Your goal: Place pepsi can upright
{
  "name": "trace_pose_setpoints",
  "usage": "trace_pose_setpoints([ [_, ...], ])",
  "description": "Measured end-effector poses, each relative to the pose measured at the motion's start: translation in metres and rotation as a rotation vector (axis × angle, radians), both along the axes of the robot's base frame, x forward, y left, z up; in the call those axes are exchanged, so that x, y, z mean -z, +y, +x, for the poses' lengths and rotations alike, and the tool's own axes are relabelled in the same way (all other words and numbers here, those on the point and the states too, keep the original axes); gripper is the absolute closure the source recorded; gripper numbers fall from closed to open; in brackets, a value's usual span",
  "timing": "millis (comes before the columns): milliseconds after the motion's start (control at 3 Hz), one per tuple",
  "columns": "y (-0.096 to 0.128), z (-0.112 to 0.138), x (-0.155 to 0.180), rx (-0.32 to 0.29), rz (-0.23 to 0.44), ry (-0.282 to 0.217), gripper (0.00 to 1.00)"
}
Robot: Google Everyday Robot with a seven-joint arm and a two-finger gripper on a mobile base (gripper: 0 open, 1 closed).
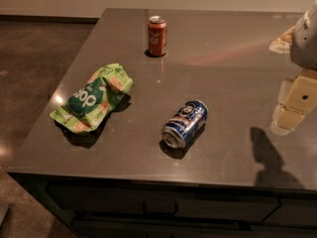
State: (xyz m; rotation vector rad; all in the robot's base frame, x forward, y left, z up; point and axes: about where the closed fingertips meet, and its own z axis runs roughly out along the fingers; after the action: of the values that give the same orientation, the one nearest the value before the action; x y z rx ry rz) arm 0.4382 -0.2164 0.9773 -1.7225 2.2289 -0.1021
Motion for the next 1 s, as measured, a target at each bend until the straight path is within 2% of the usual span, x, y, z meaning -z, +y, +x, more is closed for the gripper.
trace_pose_setpoints([
  [333, 0.001, 0.002, 0.0, -0.009, -0.001, -0.004, 0.0],
  [667, 0.007, 0.008, -0.003, -0.051, -0.008, -0.019, 0.0],
  [1000, 0.018, 0.024, 0.011, -0.155, -0.032, -0.005, 0.0],
])
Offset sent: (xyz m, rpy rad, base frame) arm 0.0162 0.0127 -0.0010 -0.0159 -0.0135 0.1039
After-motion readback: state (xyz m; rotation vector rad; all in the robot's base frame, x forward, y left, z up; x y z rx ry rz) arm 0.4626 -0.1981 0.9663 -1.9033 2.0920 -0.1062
